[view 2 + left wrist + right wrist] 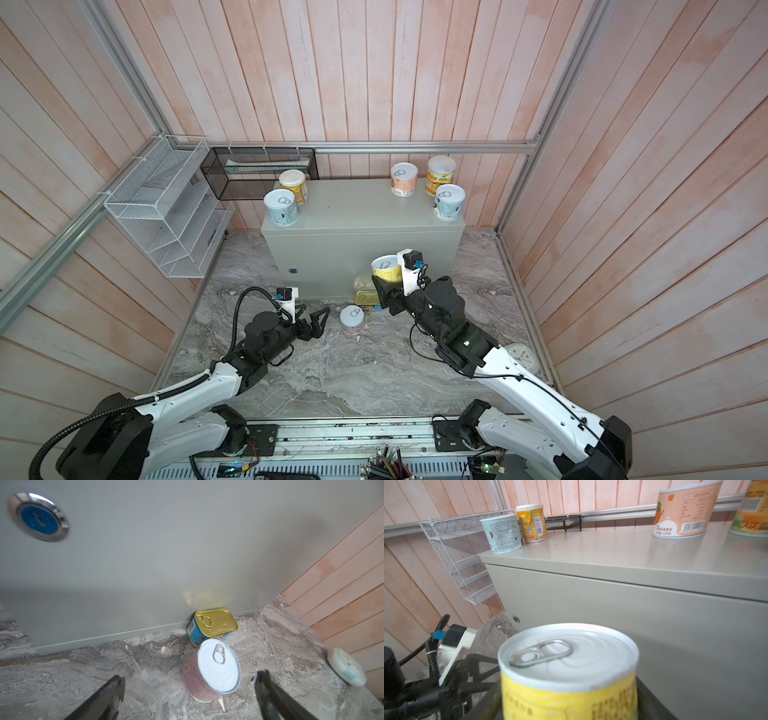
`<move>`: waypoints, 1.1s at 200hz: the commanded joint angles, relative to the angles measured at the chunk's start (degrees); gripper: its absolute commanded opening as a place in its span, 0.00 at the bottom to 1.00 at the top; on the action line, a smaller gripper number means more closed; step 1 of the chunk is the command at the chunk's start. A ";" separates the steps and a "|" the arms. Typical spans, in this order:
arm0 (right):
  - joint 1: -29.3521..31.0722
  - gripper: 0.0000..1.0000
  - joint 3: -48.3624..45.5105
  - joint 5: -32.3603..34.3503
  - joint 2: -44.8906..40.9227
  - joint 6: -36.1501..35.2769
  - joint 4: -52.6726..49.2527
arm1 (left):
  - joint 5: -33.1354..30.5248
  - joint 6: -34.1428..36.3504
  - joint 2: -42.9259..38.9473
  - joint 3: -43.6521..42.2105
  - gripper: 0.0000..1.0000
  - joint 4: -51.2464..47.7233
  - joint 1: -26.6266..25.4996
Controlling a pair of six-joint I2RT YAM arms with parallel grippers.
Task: Place and organize the canned foods onto the counter
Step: 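Raise the yellow-labelled can with the right gripper onto the cabinet top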
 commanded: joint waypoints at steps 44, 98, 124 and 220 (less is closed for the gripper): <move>-5.96 0.63 10.01 -0.41 2.69 -0.58 1.66 | 1.49 -0.13 2.35 1.52 1.00 2.20 -0.04; -16.43 0.63 14.83 -6.94 9.02 0.80 7.50 | 2.45 1.04 1.72 1.76 1.00 2.35 -0.78; -18.54 0.63 19.48 -9.05 13.00 0.13 6.25 | 3.82 2.93 1.81 1.67 1.00 4.64 -1.94; -19.40 0.63 23.54 -12.98 18.89 -3.33 13.97 | 2.47 7.20 4.37 5.72 1.00 2.39 -8.52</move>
